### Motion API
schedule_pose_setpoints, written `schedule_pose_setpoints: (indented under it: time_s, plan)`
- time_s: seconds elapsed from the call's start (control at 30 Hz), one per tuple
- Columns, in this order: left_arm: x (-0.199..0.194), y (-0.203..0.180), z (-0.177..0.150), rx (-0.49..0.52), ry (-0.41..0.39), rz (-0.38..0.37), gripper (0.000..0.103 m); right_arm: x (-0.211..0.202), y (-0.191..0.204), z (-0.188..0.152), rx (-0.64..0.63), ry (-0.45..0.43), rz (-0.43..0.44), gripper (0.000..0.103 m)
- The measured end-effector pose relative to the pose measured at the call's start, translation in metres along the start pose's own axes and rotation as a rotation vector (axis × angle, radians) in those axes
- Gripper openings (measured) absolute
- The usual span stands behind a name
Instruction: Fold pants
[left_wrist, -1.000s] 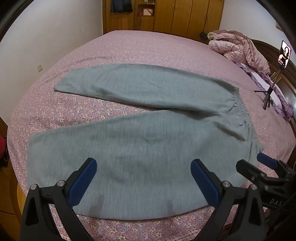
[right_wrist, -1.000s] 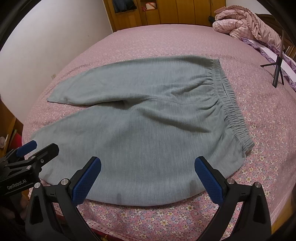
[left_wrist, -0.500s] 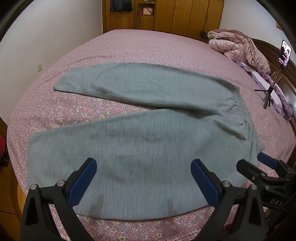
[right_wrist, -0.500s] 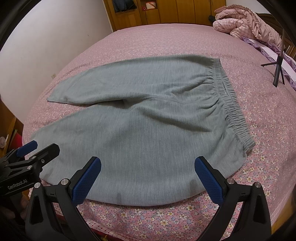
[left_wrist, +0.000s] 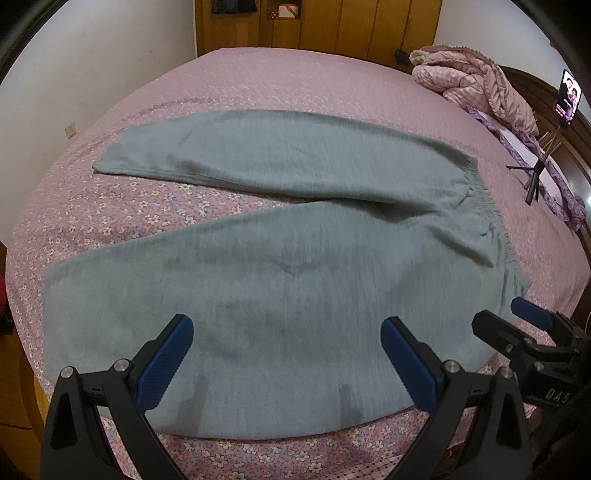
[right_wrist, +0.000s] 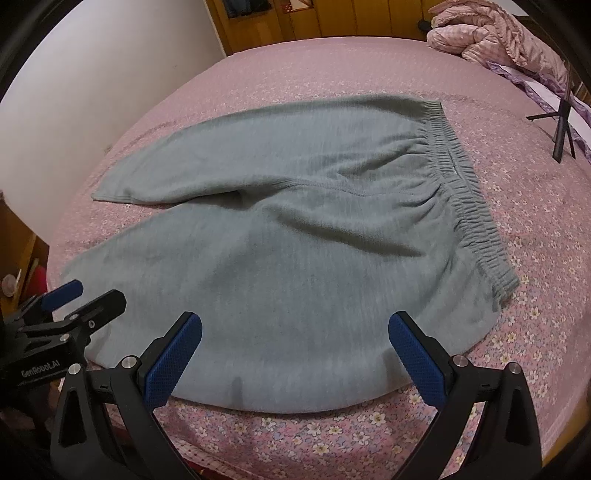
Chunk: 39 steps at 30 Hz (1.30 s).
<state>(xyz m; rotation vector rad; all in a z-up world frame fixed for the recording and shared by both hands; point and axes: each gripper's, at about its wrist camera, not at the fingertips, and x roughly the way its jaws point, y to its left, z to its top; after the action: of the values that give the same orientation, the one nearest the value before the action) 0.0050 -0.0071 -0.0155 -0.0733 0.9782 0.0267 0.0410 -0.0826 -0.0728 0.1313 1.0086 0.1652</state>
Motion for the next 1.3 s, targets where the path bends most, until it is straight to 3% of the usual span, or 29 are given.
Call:
schedule_pose_setpoints:
  time_s: [0.07,0.23,0.5,0.77,1.13,1.3]
  plan:
    - [0.002,0.0,0.004,0.033,0.025,0.039,0.103,0.0,-0.001,0.001,-0.013,0.0,-0.003,0.103]
    - [0.005,-0.005,0.013,0.125,-0.015,0.107,0.103,0.004,-0.008,0.011,-0.036,0.009,-0.017,0.103]
    - [0.013,-0.002,0.038,0.153,0.027,0.045,0.103,0.017,-0.035,0.039,0.023,0.047,-0.027,0.103]
    - [0.028,0.019,0.077,0.093,0.098,-0.006,0.103,0.027,-0.059,0.084,0.057,0.03,-0.047,0.103]
    - [0.055,0.034,0.148,0.086,0.047,0.005,0.103,0.061,-0.085,0.161,0.077,0.036,-0.067,0.103]
    - [0.082,0.035,0.175,0.088,0.083,-0.039,0.103,0.082,-0.087,0.19,0.048,0.06,-0.087,0.103]
